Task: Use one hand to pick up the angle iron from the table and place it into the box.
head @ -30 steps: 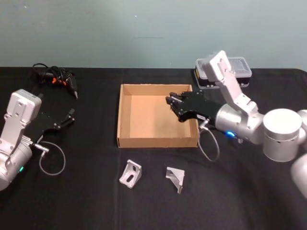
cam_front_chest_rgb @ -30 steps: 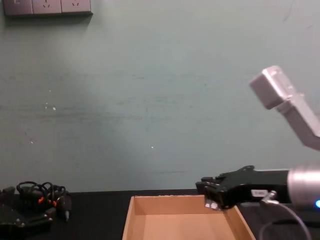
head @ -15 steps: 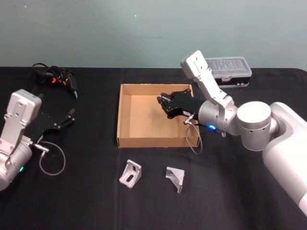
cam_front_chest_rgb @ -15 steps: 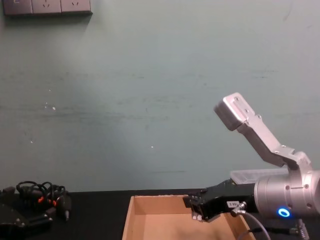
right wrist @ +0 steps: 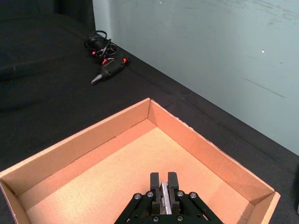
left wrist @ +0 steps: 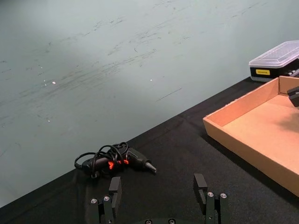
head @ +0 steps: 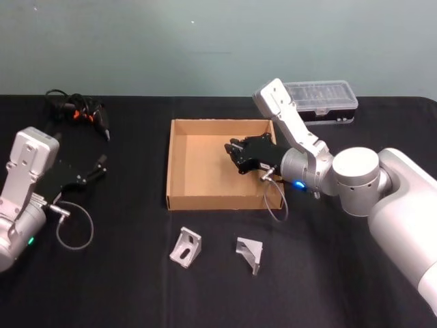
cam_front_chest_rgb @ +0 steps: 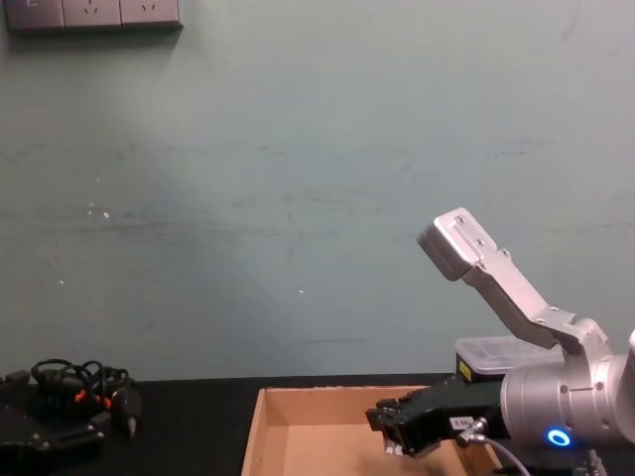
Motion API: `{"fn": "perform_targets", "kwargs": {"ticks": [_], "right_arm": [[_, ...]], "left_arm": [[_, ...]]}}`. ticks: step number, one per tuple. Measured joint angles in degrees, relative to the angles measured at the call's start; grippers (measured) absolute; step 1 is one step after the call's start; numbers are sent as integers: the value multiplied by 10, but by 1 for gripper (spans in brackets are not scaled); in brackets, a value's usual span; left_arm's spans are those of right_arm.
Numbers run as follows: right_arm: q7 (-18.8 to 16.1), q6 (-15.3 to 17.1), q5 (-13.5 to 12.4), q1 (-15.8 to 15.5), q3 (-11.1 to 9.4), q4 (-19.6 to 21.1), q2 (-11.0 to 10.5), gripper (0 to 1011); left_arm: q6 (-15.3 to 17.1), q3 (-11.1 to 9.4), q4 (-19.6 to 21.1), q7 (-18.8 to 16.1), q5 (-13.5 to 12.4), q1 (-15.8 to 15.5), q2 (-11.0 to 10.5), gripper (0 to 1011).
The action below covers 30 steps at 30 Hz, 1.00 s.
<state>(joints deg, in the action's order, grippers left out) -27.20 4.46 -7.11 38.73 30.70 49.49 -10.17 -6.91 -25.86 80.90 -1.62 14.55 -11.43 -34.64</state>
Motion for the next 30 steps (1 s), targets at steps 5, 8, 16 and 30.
{"fn": "perform_targets", "kwargs": {"ticks": [5, 8, 16, 30], "right_arm": [[0, 0, 0, 0, 0, 2, 0, 161], [0, 0, -1, -1, 0, 3, -1, 235], [0, 0, -2, -1, -1, 4, -1, 470], [-1, 0, -3, -2, 0, 5, -1, 909]], "left_arm": [[0, 0, 0, 0, 0, 0, 0, 1011], [0, 0, 0, 0, 0, 0, 0, 1011], [0, 0, 0, 0, 0, 0, 0, 1011], [0, 0, 0, 0, 0, 0, 0, 1011]]}}
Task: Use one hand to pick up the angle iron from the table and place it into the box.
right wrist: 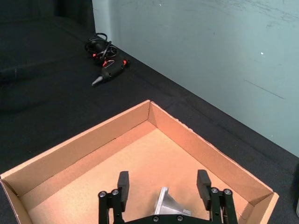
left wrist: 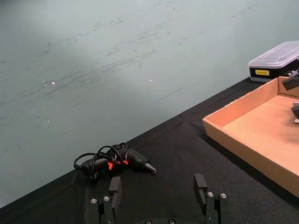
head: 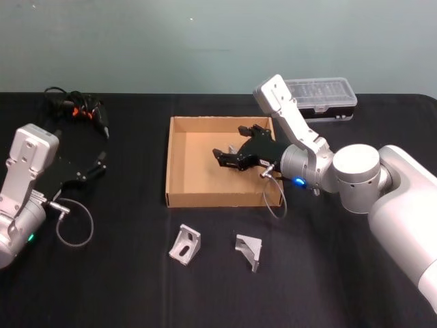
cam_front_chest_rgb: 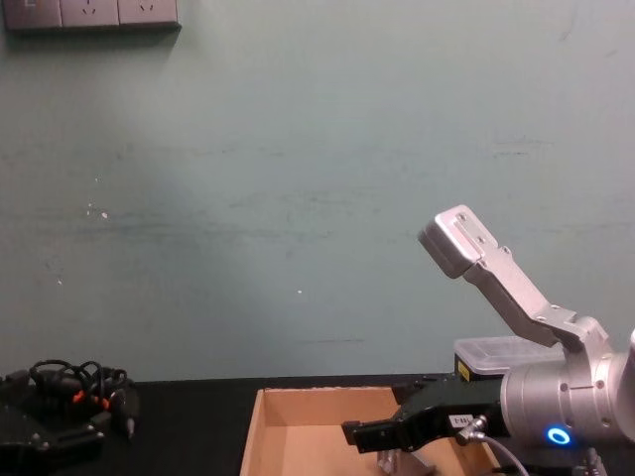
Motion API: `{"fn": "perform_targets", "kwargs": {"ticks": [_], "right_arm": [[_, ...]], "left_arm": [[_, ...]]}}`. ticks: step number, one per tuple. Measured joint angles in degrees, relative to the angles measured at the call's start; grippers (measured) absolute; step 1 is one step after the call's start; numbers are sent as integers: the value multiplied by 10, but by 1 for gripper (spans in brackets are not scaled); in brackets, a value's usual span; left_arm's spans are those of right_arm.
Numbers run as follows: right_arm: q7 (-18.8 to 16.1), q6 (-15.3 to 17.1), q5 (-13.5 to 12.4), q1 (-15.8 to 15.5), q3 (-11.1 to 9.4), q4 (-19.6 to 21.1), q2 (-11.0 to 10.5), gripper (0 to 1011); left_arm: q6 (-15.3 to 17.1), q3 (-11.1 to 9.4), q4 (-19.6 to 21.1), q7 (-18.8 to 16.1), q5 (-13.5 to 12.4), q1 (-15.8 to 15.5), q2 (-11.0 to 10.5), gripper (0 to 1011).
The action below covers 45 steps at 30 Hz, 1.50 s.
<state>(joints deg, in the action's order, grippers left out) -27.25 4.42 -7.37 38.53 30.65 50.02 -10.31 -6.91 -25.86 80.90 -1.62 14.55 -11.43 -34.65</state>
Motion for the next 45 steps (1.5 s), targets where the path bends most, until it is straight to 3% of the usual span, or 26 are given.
{"fn": "perform_targets", "kwargs": {"ticks": [4, 9, 19, 28, 31, 35, 37, 45], "right_arm": [[0, 0, 0, 0, 0, 0, 0, 997], [1, -2, -1, -10, -7, 15, -5, 1002], [-8, 4, -16, -64, -30, 110, -42, 1002], [-31, 12, -61, -171, -62, 280, -122, 1002], [-37, 6, -92, -237, -83, 362, -164, 1002], [-40, -3, -116, -284, -100, 412, -192, 1003], [-45, -11, -141, -326, -115, 452, -217, 1002], [-67, -24, -179, -405, -124, 506, -271, 1002]], "left_arm": [[0, 0, 0, 0, 0, 0, 0, 1011], [0, 0, 0, 0, 0, 0, 0, 1011], [0, 0, 0, 0, 0, 0, 0, 1011], [0, 0, 0, 0, 0, 0, 0, 1011], [0, 0, 0, 0, 0, 0, 0, 1012], [0, 0, 0, 0, 0, 0, 0, 1011], [0, 0, 0, 0, 0, 0, 0, 1011], [0, 0, 0, 0, 0, 0, 0, 1011]]}}
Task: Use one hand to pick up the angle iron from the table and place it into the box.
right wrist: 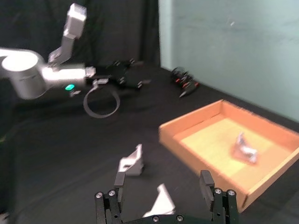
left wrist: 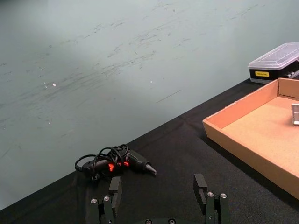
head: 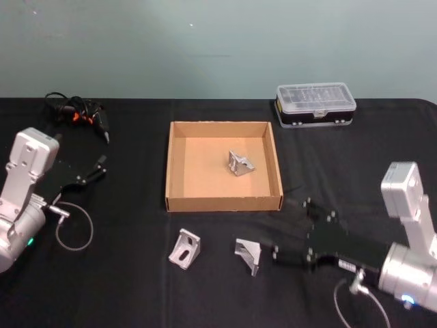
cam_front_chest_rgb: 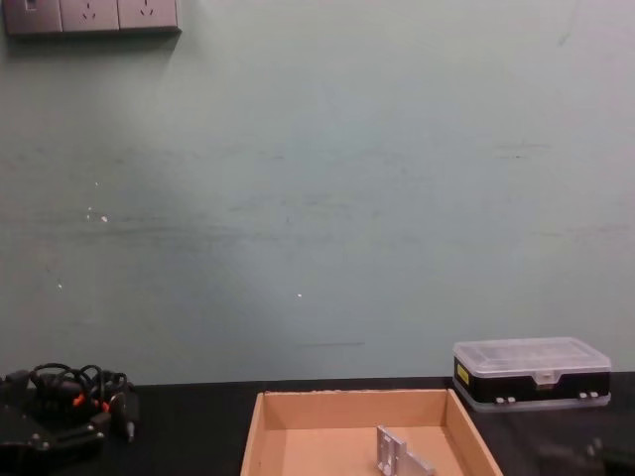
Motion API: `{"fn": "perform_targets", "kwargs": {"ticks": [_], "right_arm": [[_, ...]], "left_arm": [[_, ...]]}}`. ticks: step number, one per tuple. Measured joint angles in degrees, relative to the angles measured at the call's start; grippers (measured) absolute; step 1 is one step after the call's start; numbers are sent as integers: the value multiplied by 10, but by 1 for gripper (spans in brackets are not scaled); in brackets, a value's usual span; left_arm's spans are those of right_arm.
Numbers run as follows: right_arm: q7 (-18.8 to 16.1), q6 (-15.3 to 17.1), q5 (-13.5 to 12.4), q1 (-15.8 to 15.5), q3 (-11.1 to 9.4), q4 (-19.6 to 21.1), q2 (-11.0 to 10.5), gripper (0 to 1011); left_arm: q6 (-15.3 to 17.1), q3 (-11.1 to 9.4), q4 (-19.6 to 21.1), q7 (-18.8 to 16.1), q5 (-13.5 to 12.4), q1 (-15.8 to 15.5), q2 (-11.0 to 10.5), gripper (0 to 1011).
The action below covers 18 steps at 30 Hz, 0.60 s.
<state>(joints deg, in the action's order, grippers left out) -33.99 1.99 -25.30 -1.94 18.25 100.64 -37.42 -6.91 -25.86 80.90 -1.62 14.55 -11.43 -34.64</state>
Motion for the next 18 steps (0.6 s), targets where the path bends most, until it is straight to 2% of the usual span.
{"fn": "perform_targets", "kwargs": {"ticks": [5, 8, 12, 18], "right_arm": [[-10, 2, -5, -15, 14, -2, -20, 1003], [-11, 4, -5, -13, 22, -8, -22, 1002], [-12, 8, -3, -2, 37, -23, -21, 1002], [-18, 12, 12, 37, 71, -60, -8, 1003]], "left_arm": [[0, 0, 0, 0, 0, 0, 0, 1011], [0, 0, 0, 0, 0, 0, 0, 1011], [0, 0, 0, 0, 0, 0, 0, 1011], [0, 0, 0, 0, 0, 0, 0, 1011]]}}
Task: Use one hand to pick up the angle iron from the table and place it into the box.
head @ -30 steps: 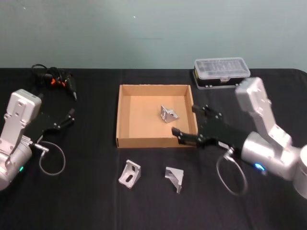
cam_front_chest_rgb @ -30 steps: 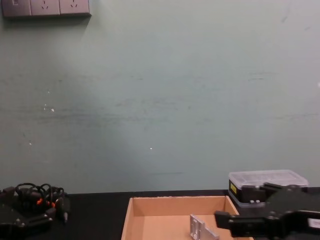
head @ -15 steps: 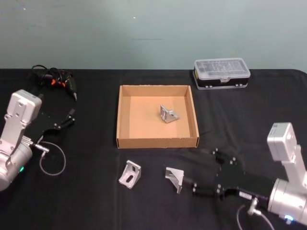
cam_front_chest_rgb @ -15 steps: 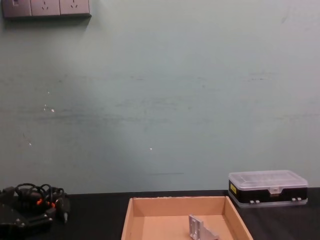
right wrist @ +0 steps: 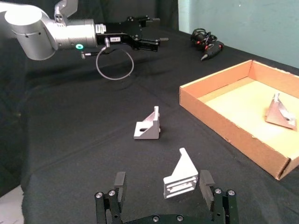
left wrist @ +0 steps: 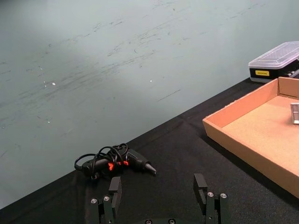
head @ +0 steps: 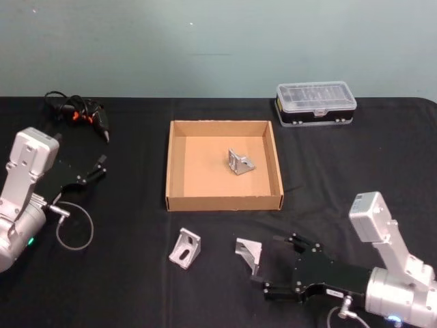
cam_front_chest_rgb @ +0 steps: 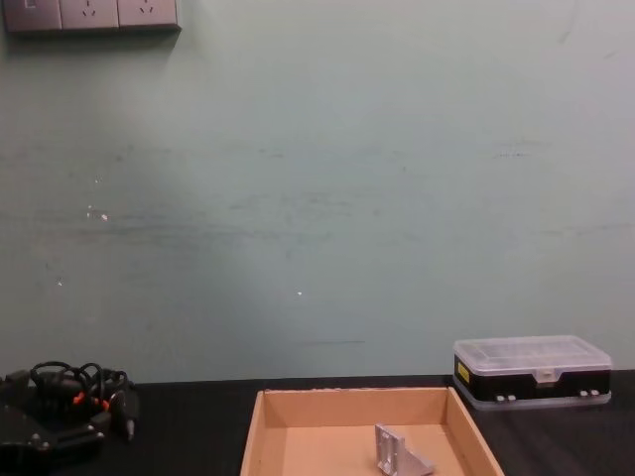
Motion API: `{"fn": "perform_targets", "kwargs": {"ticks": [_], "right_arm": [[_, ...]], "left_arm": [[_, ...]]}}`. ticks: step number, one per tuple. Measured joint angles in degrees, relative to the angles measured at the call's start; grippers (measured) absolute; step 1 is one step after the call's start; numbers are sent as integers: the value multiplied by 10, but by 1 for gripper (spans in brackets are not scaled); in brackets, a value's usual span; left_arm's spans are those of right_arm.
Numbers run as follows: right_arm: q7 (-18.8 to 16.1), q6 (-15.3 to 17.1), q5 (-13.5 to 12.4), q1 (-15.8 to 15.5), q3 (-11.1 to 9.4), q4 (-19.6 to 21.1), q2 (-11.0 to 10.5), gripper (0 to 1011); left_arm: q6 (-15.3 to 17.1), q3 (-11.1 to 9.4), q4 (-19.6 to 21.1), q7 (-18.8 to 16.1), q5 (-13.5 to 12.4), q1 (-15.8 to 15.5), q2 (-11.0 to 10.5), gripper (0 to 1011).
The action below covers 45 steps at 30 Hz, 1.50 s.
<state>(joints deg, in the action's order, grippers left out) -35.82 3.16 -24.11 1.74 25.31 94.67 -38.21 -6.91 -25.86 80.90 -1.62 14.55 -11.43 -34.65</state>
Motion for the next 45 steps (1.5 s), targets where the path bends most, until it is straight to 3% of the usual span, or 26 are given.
{"fn": "perform_targets", "kwargs": {"ticks": [13, 26, 35, 45], "right_arm": [[-6, -9, 31, 55, 42, -61, 29, 1002], [12, -31, 65, 68, 55, -90, 48, 1003], [12, -31, 64, 67, 55, -90, 48, 1002], [12, -30, 62, 67, 55, -89, 47, 798]], "left_arm": [[0, 0, 0, 0, 0, 0, 0, 1011], [0, 0, 0, 0, 0, 0, 0, 1011], [0, 0, 0, 0, 0, 0, 0, 1011], [0, 0, 0, 0, 0, 0, 0, 1012]]}}
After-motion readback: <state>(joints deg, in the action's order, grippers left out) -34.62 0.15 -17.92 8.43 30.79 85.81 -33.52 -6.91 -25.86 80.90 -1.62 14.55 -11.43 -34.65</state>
